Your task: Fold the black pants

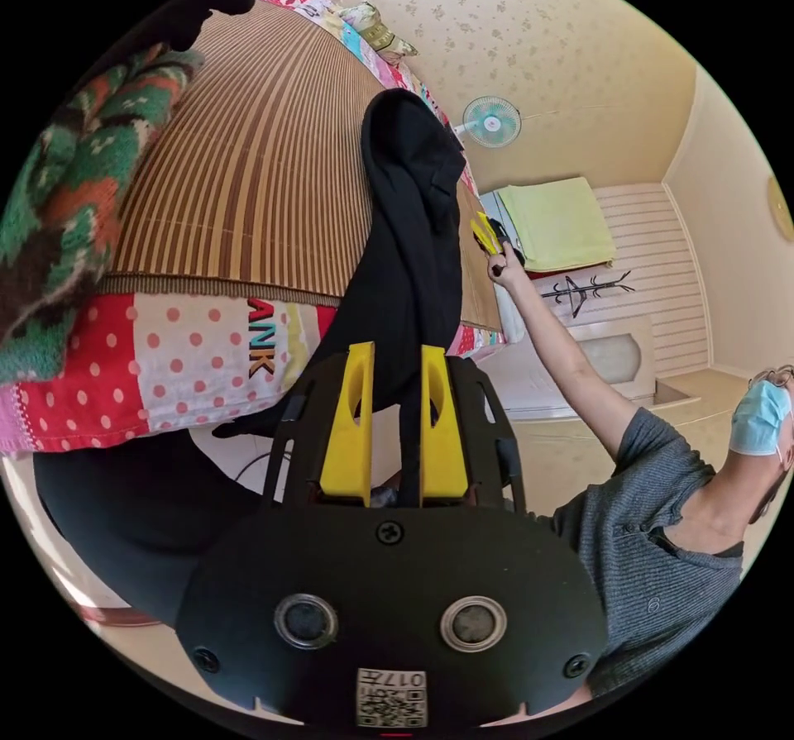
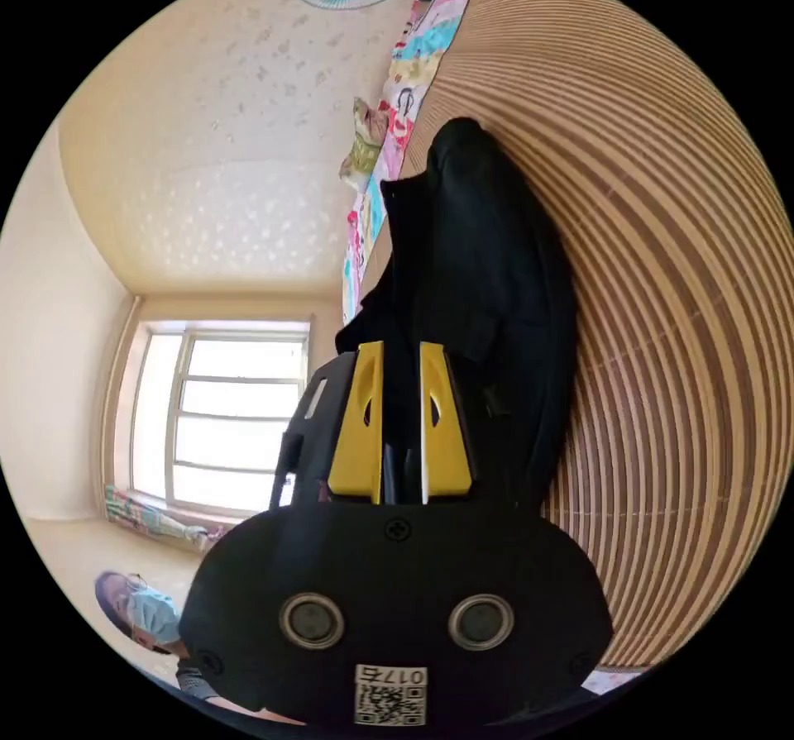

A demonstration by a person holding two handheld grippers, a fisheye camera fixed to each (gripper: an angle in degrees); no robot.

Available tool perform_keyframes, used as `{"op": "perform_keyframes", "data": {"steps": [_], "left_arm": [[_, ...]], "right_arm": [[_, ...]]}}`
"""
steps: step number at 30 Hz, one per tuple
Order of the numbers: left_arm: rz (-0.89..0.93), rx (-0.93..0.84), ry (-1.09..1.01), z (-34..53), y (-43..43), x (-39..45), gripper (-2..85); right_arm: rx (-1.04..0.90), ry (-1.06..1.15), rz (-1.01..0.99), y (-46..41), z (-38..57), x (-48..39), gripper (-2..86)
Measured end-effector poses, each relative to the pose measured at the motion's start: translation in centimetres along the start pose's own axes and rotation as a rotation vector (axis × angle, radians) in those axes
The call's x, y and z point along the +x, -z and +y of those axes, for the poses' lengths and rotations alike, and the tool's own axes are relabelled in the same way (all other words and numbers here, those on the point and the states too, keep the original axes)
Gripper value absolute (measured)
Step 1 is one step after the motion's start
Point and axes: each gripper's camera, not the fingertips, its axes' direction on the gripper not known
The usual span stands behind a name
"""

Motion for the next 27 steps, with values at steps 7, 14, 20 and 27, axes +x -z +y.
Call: {"op": "perform_keyframes", "data": {"steps": [7,14,20,27], "left_arm": [[0.013,-0.03,-0.048,-1.4,-2.3,-0.3,8.8],[-0.009,-0.029,-0.01,-0.4,-1.4,-3.4,8.8],[-0.022,0.037,0.03,0.4,1.7,-6.6,8.8],[-0.023,0.003,-0.023,-0.6,-1.2,-5.9,12.3]], "right_arm": [[-0.261,0.284,0.15,-10.2,4.7,-5.4,17.2],[-0.866,0.614,0.984,-27.0,4.6,-10.7,4.8],[-0.309,0.78,1.486,-26.6,-2.2,-24.7,1.9],[0.325,0.556,0.57,-11.9,2.2,-29.6,1.4]]}}
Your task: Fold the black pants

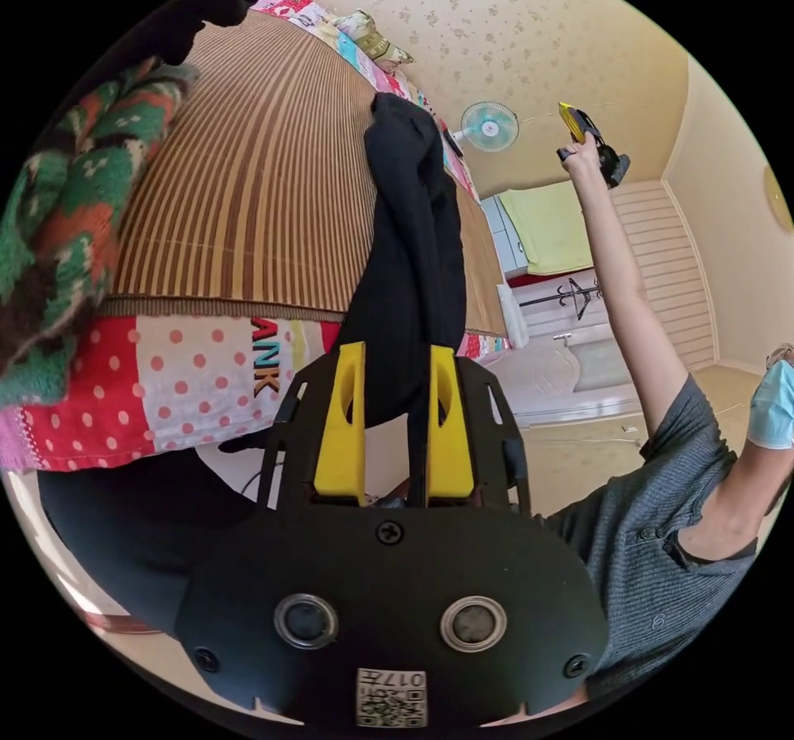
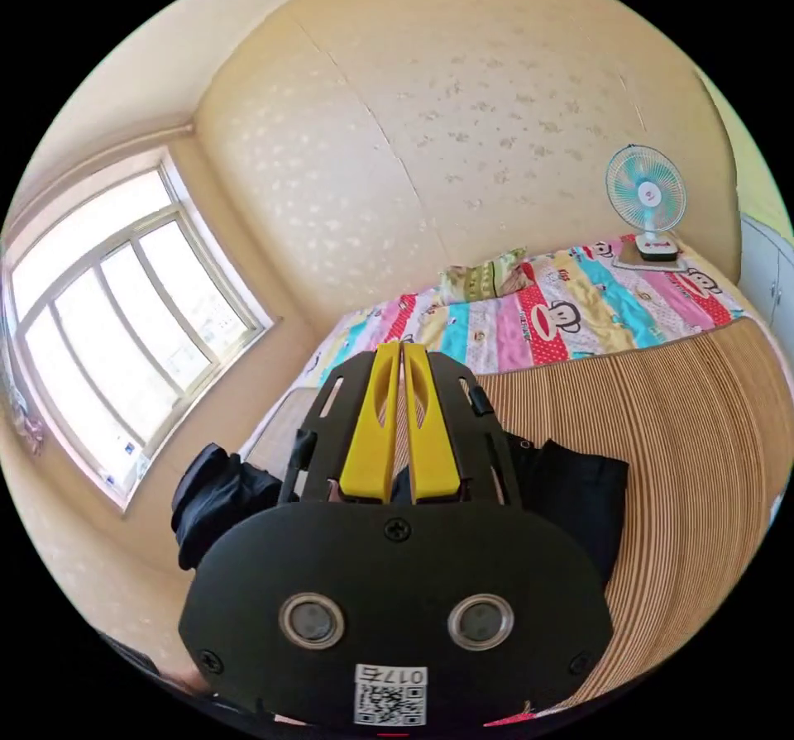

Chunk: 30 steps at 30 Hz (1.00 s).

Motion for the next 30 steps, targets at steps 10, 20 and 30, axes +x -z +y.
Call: {"op": "perform_keyframes", "data": {"steps": [10,20,30], "left_arm": [[-0.045,-0.26,-0.148,-3.6,-16.9,4.3,14.1],[0.372,-0.185,-0.072,-5.1,-20.5,-4.1,0.4],[0.016,0.564,0.045,5.3,8.9,-8.3,5.5]], "right_arm": [[-0.564,0.173,0.036,-3.7,30.9,1.0,5.5],[-0.409,-0.021,0.217,3.2,49.2,-0.4,11.7],[-0.432,-0.092,0.39,0.8,51.0,-0.5,7.6]]}}
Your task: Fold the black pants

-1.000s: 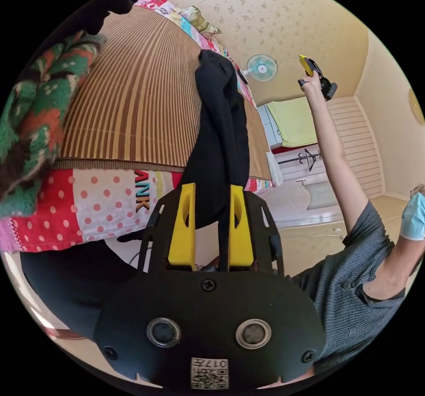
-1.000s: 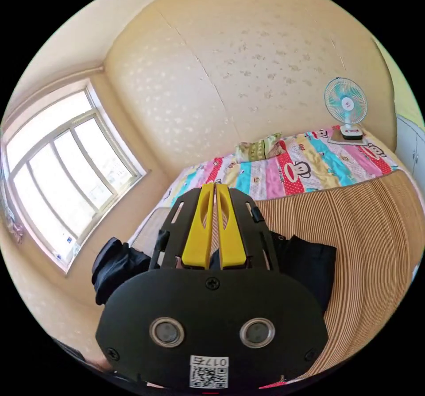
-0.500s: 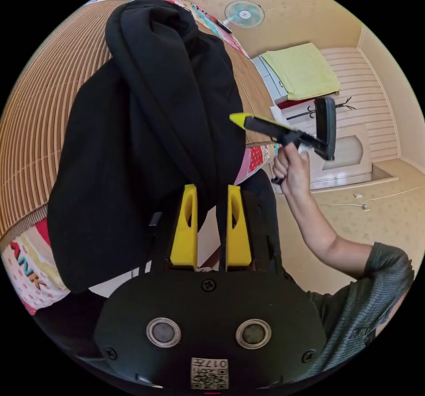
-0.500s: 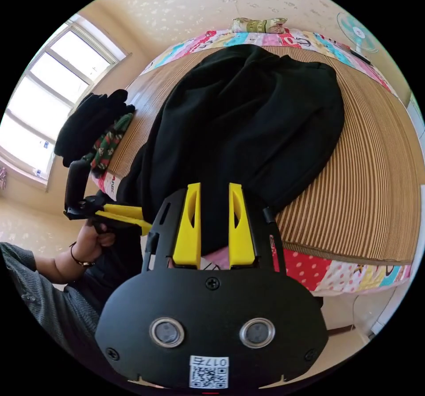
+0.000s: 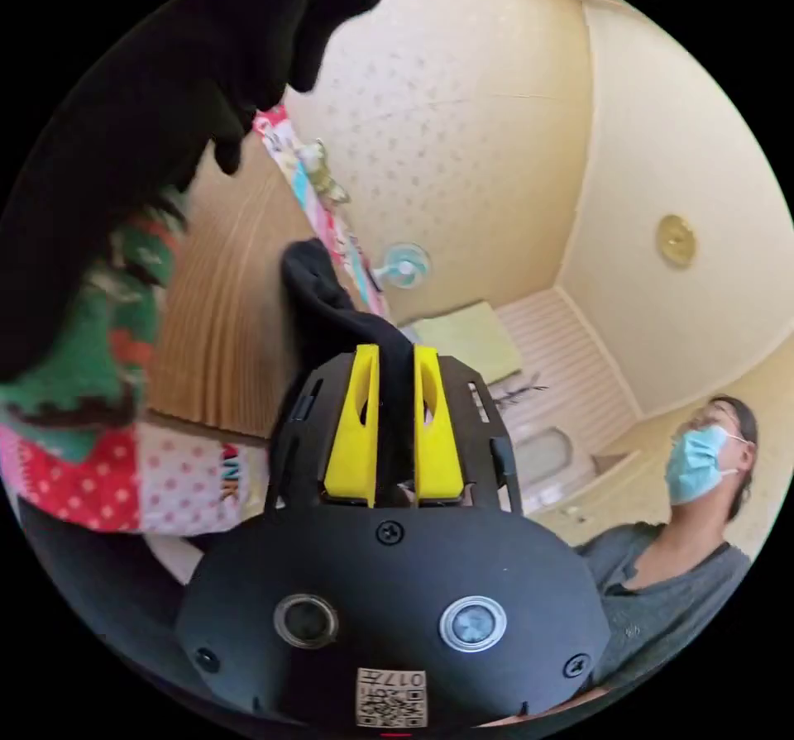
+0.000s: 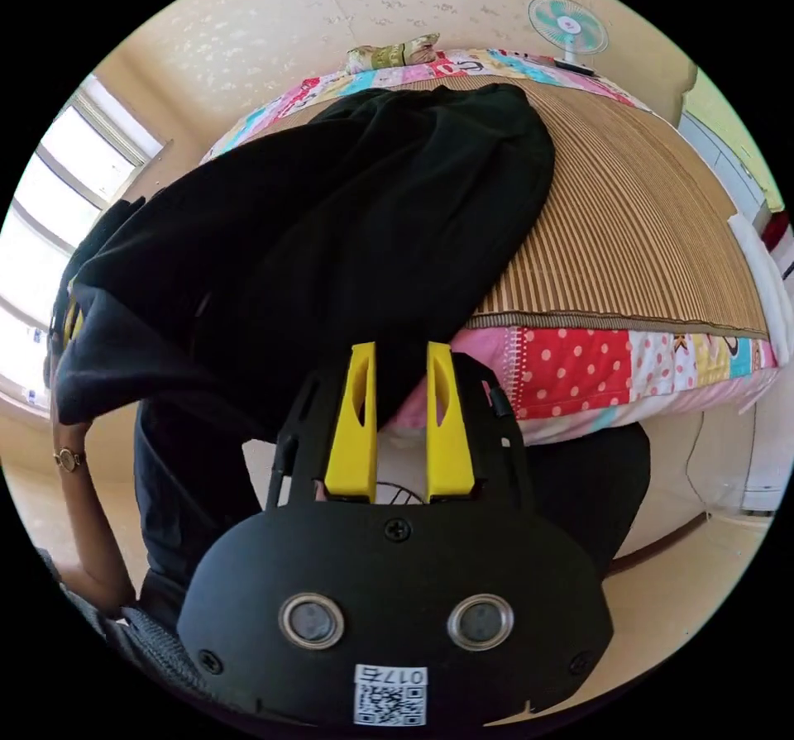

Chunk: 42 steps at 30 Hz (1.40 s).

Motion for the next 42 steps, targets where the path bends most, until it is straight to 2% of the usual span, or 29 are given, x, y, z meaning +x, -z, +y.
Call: {"op": "perform_keyframes", "data": {"steps": [1,3,6,7,9,11,13,15,17,18,20,23,26,27,28,30,32,35,36,38,40,42], "left_arm": [[-0.122,0.041,-0.079,0.8,2.0,1.7,3.8],[-0.217,0.091,-0.151,2.7,3.7,3.8,0.6],[-0.259,0.023,-0.191,4.5,2.7,5.1,0.1],[-0.262,-0.035,-0.194,4.8,1.6,5.2,0.4],[-0.261,-0.106,-0.206,5.0,0.2,5.5,1.5],[-0.268,-0.187,-0.225,5.0,-1.4,6.0,3.8],[-0.34,-0.265,-0.177,5.1,-3.6,5.7,7.1],[-0.354,-0.29,-0.121,5.6,-4.8,4.9,11.2],[-0.369,-0.257,-0.018,6.5,-5.2,3.6,15.9],[-0.354,-0.21,0.06,7.3,-5.0,2.8,21.0],[-0.284,-0.194,0.128,8.4,-5.6,2.3,23.9],[-0.194,-0.326,0.177,9.4,-9.0,2.3,22.2],[-0.117,-0.52,0.097,9.6,-11.9,3.2,13.2],[-0.024,-0.594,0.042,9.4,-12.3,3.7,7.8],[0.054,-0.651,-0.012,9.2,-11.8,4.2,4.8],[0.092,-0.709,-0.109,8.8,-9.9,5.3,4.2],[0.102,-0.737,-0.175,8.5,-7.2,6.4,4.1],[0.21,-0.745,-0.287,8.2,-2.2,9.1,4.1],[0.239,-0.762,-0.322,8.2,-0.4,10.2,4.2],[0.233,-0.788,-0.35,8.4,2.1,11.4,4.6],[0.117,-0.79,-0.293,8.4,5.7,11.5,4.6],[-0.032,-0.771,-0.212,8.4,8.5,10.9,3.9]], "right_arm": [[0.001,0.022,0.028,-0.1,0.0,-0.3,6.7],[-0.007,0.199,0.211,-0.7,0.3,-2.2,3.3],[-0.042,0.346,0.344,-0.8,-0.2,-2.9,1.2],[-0.04,0.357,0.367,-0.6,-0.4,-2.7,1.1],[0.049,0.262,0.703,0.6,-1.9,0.4,0.7],[0.061,0.178,0.842,1.7,-3.5,4.0,0.7],[0.013,0.116,0.641,3.8,-5.1,7.8,0.8],[0.028,0.089,0.188,6.7,-5.5,11.4,1.3],[0.066,0.073,-0.107,7.4,-4.5,13.2,2.2],[0.048,0.038,-0.209,6.8,-3.9,13.9,3.8],[-0.017,-0.009,-0.229,5.0,-3.0,13.9,6.8],[-0.08,-0.057,-0.214,1.8,-0.9,12.8,10.0],[0.001,-0.111,-0.263,1.4,0.9,12.1,12.9],[0.009,-0.124,-0.282,1.5,1.1,12.0,13.2],[0.004,-0.129,-0.3,1.3,1.1,12.0,13.4],[-0.006,-0.133,-0.352,0.9,1.1,12.2,13.5],[-0.001,-0.124,-0.319,1.0,0.8,12.5,12.4],[-0.02,-0.132,-0.312,0.8,0.3,14.0,6.4],[-0.022,-0.105,-0.364,0.9,0.0,14.7,5.1],[0.003,-0.085,-0.462,1.7,-0.4,16.1,3.9],[0.094,-0.099,-0.524,3.6,-0.3,18.0,3.3],[0.217,-0.157,-0.438,6.7,0.0,20.0,2.8]]}}
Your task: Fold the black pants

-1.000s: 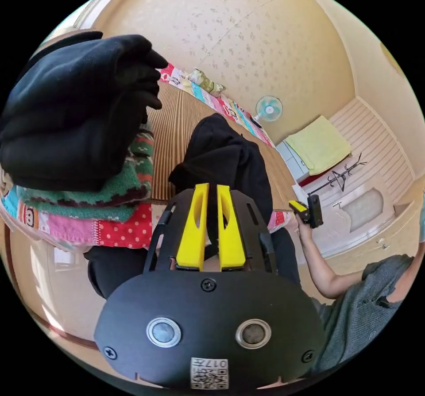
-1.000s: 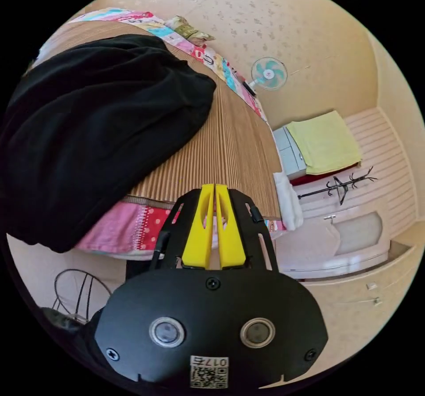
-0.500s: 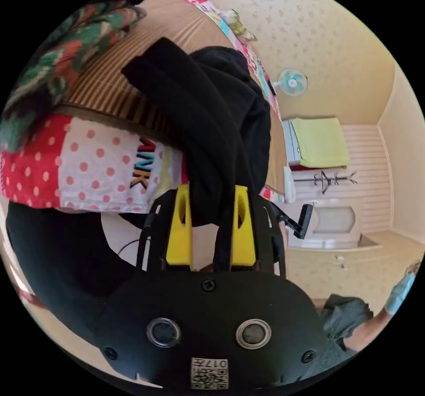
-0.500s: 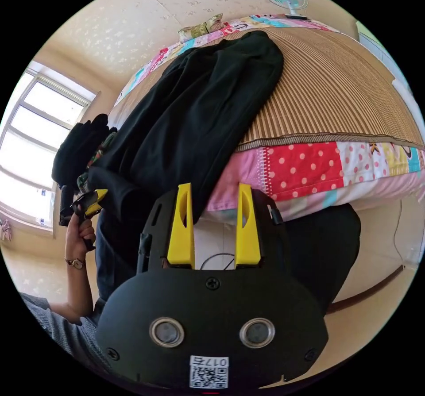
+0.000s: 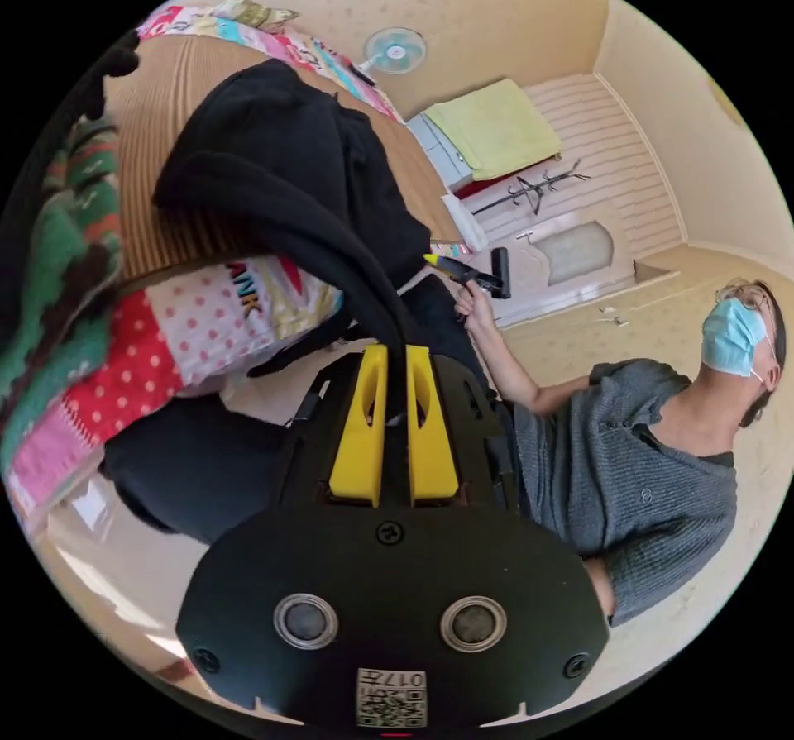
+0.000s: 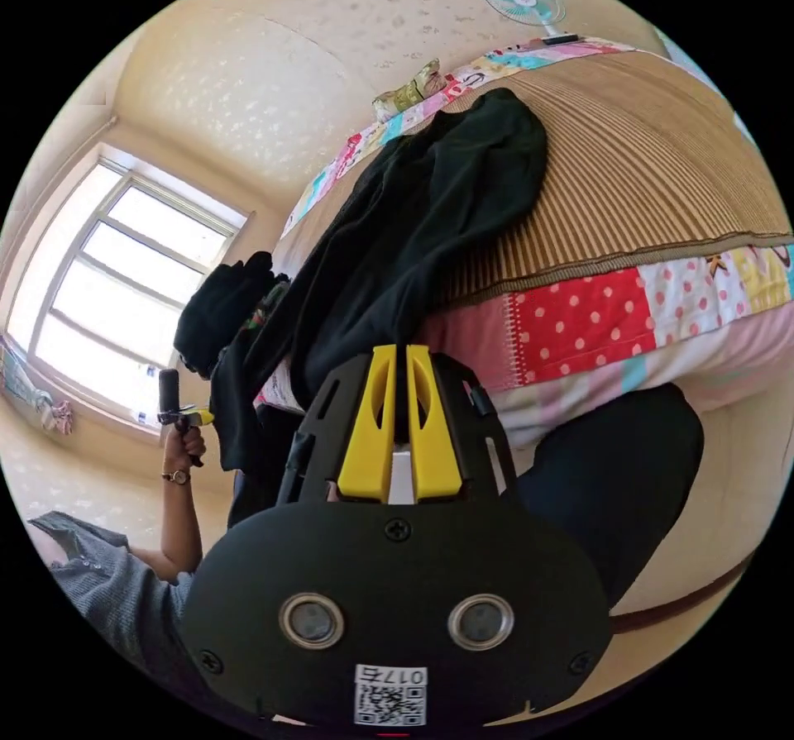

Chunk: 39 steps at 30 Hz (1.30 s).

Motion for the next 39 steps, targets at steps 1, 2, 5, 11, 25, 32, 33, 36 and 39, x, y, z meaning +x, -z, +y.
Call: {"op": "perform_keyframes", "data": {"steps": [1,2,5,11,25,32,33,36,39], "left_arm": [[-0.083,0.029,0.079,1.5,1.4,0.0,3.7],[-0.116,0.048,0.105,2.2,2.0,0.2,3.6],[-0.18,0.158,0.124,4.5,3.8,2.7,4.0],[-0.292,0.193,0.078,0.9,1.0,9.3,5.1],[-0.25,-0.005,0.147,-17.0,-3.9,11.6,-0.4],[-0.161,-0.059,0.16,-20.6,-2.1,12.3,-0.7],[-0.119,-0.058,0.16,-21.0,-1.6,11.9,-0.7],[-0.009,0.048,0.075,-20.0,-0.7,10.9,-0.7],[0.067,0.114,0.075,-18.9,0.4,10.4,-0.6]], "right_arm": [[0.037,-0.007,0.033,0.9,-0.2,0.1,2.8],[0.102,-0.032,0.092,2.6,-0.6,0.5,2.7],[0.161,-0.063,0.193,4.1,-2.0,1.7,2.7],[0.034,0.036,0.256,-0.1,-5.8,0.1,2.8],[-0.318,0.197,0.355,-12.8,-16.2,-1.1,2.5],[-0.275,0.14,0.308,-16.6,-21.3,-0.6,2.4],[-0.256,0.155,0.337,-17.4,-21.8,-1.1,2.3],[-0.142,0.207,0.421,-19.4,-22.1,-2.5,2.3],[-0.084,0.257,0.566,-21.8,-22.6,-4.5,2.3]]}}
